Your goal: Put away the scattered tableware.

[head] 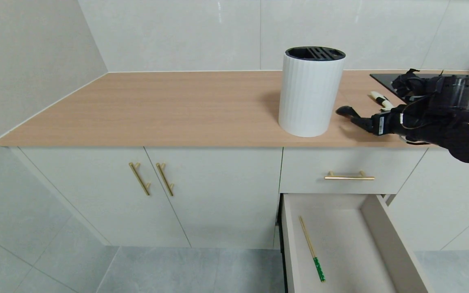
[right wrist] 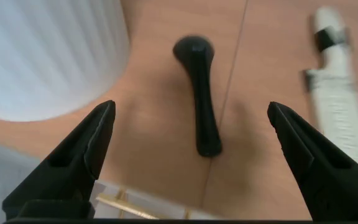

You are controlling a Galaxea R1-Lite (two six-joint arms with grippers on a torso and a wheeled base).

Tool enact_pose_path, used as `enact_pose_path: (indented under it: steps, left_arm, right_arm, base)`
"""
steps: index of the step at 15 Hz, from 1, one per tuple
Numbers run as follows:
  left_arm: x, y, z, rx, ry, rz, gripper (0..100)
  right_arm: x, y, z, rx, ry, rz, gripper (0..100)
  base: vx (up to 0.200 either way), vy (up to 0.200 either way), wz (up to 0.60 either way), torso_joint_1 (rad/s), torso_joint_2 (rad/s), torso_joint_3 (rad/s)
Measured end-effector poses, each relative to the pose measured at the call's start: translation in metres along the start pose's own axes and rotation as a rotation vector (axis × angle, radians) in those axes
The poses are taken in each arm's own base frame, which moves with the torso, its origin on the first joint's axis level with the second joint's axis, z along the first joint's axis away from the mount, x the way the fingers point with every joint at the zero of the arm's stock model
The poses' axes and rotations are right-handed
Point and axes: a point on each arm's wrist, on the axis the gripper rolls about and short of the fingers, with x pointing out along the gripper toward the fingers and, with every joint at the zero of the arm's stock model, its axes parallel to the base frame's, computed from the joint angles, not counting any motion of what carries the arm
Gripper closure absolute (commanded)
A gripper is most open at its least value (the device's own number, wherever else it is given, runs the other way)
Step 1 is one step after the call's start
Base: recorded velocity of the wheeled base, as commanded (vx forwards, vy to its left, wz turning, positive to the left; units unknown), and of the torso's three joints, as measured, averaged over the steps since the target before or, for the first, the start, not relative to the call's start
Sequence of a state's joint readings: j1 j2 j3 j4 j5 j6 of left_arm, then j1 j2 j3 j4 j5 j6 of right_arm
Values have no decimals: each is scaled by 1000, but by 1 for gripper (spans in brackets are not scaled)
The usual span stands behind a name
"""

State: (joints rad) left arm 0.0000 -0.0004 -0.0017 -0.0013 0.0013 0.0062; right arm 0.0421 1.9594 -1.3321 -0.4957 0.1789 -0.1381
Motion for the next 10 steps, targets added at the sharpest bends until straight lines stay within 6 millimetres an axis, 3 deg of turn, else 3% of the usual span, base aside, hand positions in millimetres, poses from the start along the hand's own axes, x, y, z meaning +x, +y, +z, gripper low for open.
enact_pose_path:
  steps: [5, 10]
  left_arm:
    - [0, 0, 0, 0, 0, 0, 0]
    - [0, 0, 0, 0, 0, 0, 0]
  right_arm:
    - [14, -10, -19, 26, 127, 0, 0]
    - [18, -13, -15, 29, 126, -11, 0]
  base:
    - [0, 0, 0, 0, 0, 0]
    - [0, 0, 0, 0, 0, 0]
